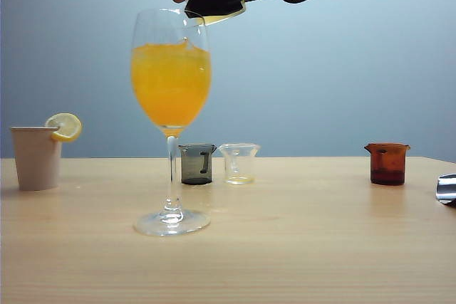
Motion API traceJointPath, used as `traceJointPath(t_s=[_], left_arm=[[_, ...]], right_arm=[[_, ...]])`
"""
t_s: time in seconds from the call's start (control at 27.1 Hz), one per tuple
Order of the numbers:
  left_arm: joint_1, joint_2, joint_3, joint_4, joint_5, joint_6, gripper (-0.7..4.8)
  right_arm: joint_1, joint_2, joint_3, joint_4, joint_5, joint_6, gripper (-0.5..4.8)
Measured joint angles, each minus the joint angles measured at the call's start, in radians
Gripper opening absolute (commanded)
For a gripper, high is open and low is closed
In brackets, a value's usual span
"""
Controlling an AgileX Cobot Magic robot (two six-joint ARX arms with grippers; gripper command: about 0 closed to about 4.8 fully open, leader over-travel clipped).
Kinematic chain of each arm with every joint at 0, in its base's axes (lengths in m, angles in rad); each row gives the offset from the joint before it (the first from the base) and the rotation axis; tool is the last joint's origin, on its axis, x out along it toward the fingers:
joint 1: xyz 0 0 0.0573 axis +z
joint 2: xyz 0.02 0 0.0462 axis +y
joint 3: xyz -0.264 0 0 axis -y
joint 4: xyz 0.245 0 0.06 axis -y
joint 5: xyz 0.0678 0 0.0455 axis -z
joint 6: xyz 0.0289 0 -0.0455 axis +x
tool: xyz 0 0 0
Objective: Pick up the third measuring cup from the left, pour the pineapple juice inside into the goblet, and finally put the measuring cup back in its original place.
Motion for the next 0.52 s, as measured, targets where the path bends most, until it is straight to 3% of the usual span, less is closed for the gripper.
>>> traceJointPath(t_s=[0.52], left_arm=[[0.000,0.000,0.000,0.000,0.000,0.000,-0.05]], right_arm=[[0.012,0.000,0.000,0.000,-0.002,-0.138,1.12]])
